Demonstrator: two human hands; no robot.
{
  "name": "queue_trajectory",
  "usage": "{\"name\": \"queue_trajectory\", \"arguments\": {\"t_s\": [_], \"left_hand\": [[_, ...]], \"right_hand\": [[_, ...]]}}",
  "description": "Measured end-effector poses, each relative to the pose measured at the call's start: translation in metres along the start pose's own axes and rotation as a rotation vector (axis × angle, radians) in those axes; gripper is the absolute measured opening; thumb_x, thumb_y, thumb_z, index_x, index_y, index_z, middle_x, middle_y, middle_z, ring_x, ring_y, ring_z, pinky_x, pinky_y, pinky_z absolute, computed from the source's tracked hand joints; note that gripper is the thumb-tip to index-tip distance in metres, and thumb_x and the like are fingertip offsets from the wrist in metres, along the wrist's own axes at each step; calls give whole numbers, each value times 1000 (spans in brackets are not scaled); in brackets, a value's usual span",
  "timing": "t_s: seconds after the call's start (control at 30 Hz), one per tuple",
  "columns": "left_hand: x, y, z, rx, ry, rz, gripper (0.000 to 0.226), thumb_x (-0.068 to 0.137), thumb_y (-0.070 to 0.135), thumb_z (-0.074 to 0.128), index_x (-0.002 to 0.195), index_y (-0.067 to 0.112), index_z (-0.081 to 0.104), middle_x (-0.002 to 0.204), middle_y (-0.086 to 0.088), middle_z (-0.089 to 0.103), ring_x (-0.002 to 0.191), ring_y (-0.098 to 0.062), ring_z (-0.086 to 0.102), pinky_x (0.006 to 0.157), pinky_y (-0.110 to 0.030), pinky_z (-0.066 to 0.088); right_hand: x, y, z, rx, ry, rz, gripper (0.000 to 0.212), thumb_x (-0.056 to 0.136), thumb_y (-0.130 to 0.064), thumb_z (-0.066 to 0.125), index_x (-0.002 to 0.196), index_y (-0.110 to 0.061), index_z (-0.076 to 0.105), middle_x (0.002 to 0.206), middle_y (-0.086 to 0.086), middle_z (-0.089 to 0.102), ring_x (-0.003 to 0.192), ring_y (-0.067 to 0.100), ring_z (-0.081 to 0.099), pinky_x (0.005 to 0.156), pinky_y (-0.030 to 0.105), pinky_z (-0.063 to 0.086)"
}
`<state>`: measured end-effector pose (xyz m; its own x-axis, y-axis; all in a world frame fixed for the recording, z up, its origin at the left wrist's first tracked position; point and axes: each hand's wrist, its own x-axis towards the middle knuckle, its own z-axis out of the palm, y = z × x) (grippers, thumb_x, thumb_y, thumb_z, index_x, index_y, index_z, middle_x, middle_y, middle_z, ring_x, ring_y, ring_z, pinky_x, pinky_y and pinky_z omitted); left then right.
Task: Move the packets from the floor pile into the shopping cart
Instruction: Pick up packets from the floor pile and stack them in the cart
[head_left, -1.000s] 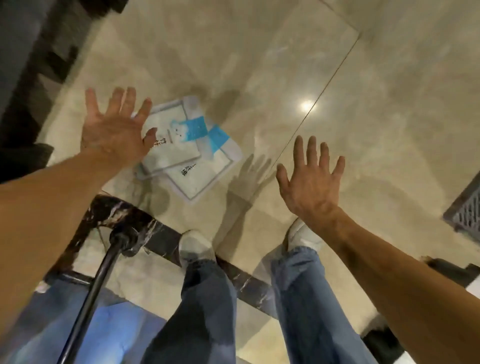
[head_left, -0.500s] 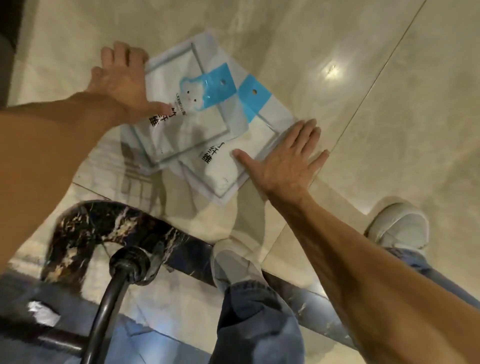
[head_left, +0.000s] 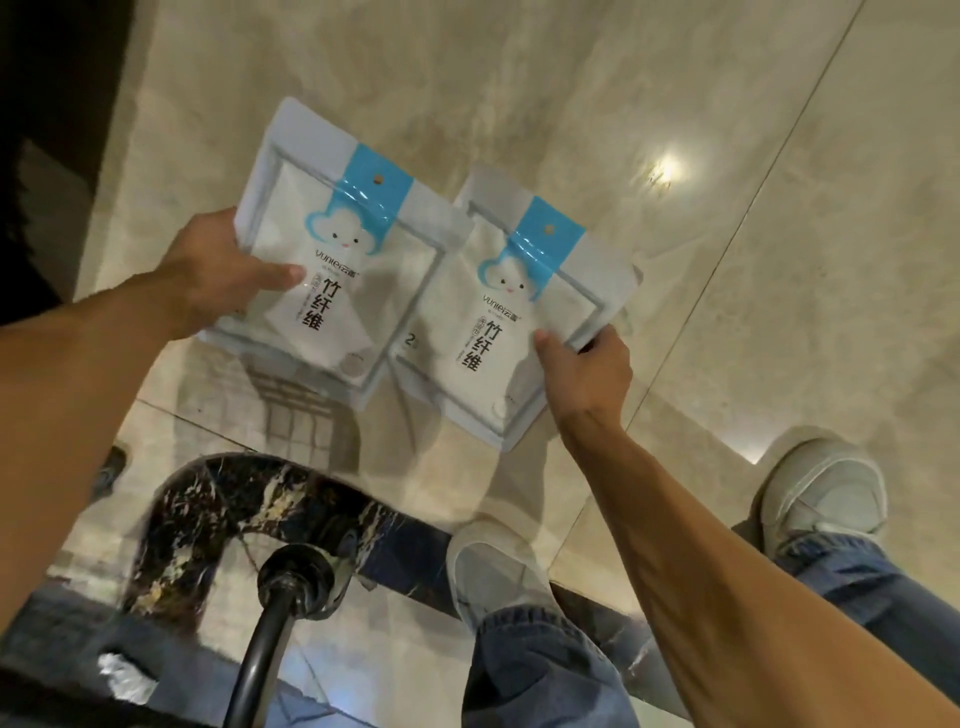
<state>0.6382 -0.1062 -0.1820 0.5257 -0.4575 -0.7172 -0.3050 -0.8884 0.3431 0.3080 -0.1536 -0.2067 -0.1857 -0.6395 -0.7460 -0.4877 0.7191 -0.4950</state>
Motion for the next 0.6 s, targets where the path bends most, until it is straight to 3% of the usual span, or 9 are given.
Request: {"name": "queue_trajectory", "arguments": {"t_s": [0.1,0.17,0.27,0.33,0.43,0.5,0.6], "left_hand": [[-17,5,8,-128,-7,48,41,83,13,83,120,12,67,108,-10,74,92,-26,71,70,-32,61],[-29,17,15,-199,18,59,40,85,12,81,122,12,66,104,-1,72,89,-18,70,73,-29,60],[-45,46,19,-303,109,37,22,82,13,83,93,20,65,91,6,69,79,-16,67,70,-25,58],[-57,72,14,-407,146,24,24,78,12,85,87,23,66,91,3,73,78,-15,70,66,-25,58],[-79,115,-5,-517,144,23,29,78,11,85,101,20,71,88,9,77,81,-11,75,61,-25,60],[-99,146,-22,-540,120,49,36,81,12,83,114,18,71,98,6,78,86,-12,76,67,-29,61],[-134,196,-52,-587,121,88,35,82,13,82,114,20,72,105,4,77,89,-14,76,77,-35,60]], "right_hand": [[-1,-5,-21,341,-88,-52,24,96,-5,68,111,-22,61,110,0,72,98,15,73,85,31,61],[1,-13,-39,393,-118,-93,22,97,-1,65,111,-18,62,109,6,74,97,19,75,82,33,62],[7,-33,-71,389,-76,-124,17,98,-7,67,102,-23,66,106,6,76,97,23,75,88,43,62],[12,-51,-95,398,-60,-128,13,97,-9,68,101,-22,66,104,6,76,95,24,75,90,45,62],[18,-88,-140,377,-72,-143,8,96,-13,68,103,-16,65,108,13,76,99,31,75,92,52,60],[17,-119,-175,353,-71,-161,12,97,-12,68,109,-11,66,107,11,76,97,29,75,91,51,61],[2,-174,-231,342,-78,-187,8,98,-8,67,106,-11,69,98,4,78,91,25,77,86,46,63]]}}
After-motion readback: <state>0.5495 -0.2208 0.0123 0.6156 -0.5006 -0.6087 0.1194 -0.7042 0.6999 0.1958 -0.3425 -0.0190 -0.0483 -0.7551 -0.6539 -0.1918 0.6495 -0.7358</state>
